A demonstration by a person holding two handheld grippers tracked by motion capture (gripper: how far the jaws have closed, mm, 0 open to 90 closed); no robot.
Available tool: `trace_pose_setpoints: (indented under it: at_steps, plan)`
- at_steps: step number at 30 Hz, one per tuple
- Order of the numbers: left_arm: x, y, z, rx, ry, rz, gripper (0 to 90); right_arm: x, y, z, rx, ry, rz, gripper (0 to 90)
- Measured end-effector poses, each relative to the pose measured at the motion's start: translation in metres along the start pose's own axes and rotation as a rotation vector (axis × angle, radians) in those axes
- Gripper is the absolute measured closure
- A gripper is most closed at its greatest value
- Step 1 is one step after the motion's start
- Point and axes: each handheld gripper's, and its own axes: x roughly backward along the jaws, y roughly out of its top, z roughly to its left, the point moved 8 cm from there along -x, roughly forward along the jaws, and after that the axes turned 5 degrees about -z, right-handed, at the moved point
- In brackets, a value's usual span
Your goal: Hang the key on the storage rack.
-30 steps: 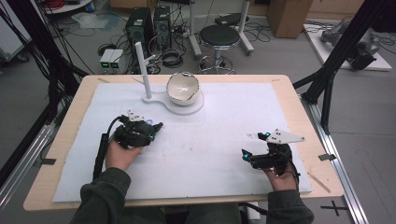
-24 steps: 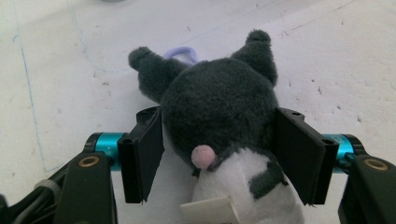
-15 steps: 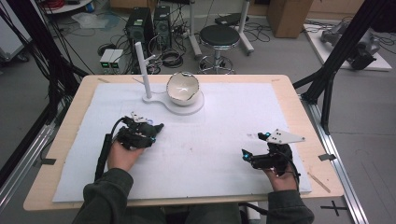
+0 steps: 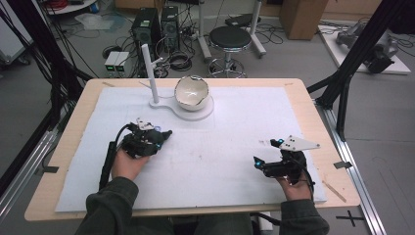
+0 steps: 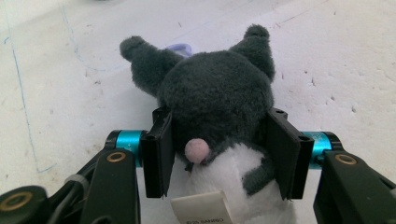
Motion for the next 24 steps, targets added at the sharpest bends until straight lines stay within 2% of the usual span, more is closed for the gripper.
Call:
trace_pose_setpoints:
  at_steps: [4,13,24]
  plan:
    - [0.004,-0.002,0.000,-0.009,-0.006,-0.004,48.5,0.000,0.000,0.000,0.001,0.001,0.000,8.9]
    - [0.019,-0.004,0.002,-0.024,-0.038,-0.059,48.7,0.000,0.001,0.001,0.008,0.003,-0.004,8.9]
    - [0.035,0.002,0.003,-0.010,-0.120,-0.143,48.7,0.000,0.002,0.001,0.012,0.000,-0.008,8.9]
